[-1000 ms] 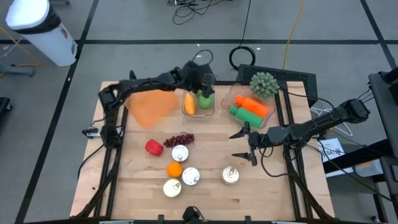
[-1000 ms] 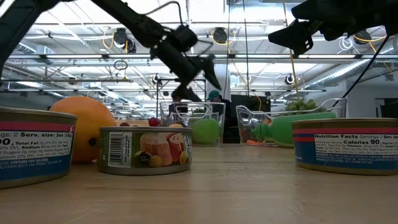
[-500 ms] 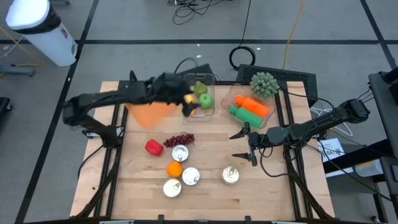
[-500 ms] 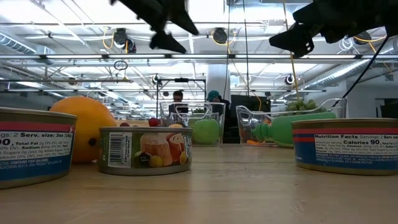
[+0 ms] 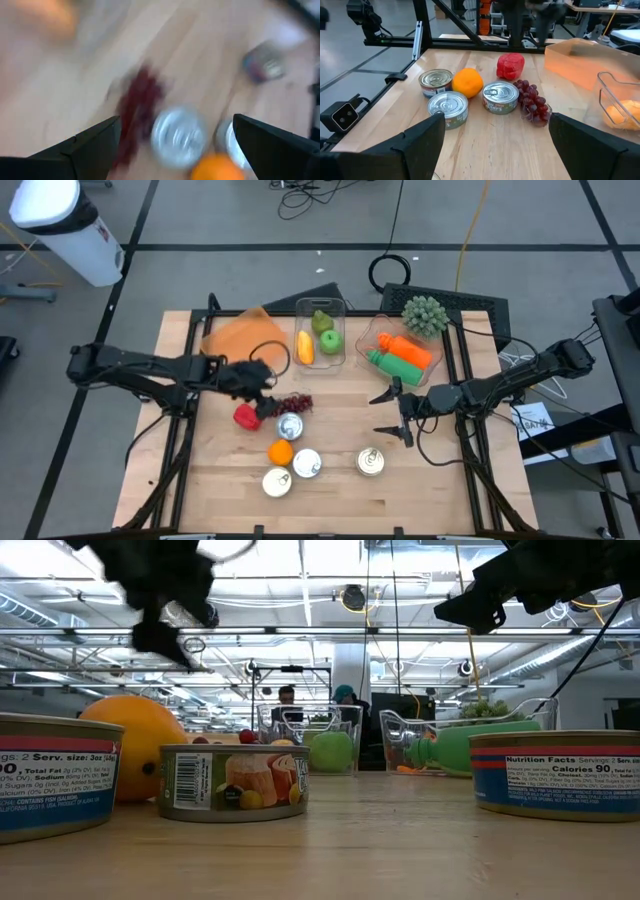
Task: Pick & Place Food Item
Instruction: Put the red bell pepper into the left transparent bin
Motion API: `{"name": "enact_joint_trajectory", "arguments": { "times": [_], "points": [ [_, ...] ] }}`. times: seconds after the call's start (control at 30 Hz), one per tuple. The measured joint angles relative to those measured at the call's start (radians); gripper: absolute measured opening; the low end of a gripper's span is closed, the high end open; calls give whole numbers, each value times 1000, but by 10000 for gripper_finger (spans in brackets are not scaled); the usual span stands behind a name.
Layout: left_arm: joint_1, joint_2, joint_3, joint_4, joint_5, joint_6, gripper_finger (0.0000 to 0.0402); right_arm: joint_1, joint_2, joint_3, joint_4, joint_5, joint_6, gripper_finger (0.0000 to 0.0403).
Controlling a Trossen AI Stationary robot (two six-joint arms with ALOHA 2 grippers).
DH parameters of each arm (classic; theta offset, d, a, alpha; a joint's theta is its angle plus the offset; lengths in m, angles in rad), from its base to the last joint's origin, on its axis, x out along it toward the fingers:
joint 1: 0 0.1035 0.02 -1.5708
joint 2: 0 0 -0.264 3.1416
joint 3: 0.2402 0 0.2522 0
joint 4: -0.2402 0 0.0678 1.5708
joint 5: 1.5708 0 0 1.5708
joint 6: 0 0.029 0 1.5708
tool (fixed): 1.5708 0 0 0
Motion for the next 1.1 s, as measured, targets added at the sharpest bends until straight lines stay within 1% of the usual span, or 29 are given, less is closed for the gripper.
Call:
{"name": "enact_joint_trajectory", "arguments": {
  "times": [0.1,0.2,0.3,0.43,0.5,0.6,0.73,0.8,1.0,1.1],
  "points": [
    [-17,0,-8,-199,-3,-209,395,0,0,0,0,0,0,336],
    [-39,2,-7,-345,-3,-410,395,0,0,0,-3,0,0,336],
    [-72,0,-7,-395,-5,-565,395,0,0,0,-25,0,0,336],
    [-150,-2,-7,-479,-1,-732,395,0,0,-2,-42,0,0,336],
    [-192,19,-7,-502,-9,-823,395,0,0,-11,-27,-1,0,336],
    [-242,67,-7,-498,-50,-937,395,0,0,-24,-13,-1,0,336],
    [-280,128,-6,-487,-89,-1040,395,0,0,-27,-12,-1,0,336],
    [-289,163,-6,-448,-95,-1067,395,0,0,-27,-11,-1,0,336],
    [-314,258,-6,-309,-42,-1058,395,0,0,-27,-6,-2,0,336],
    [-317,302,-6,-289,-53,-1048,395,0,0,-27,-6,-2,0,336]
  ]
}}
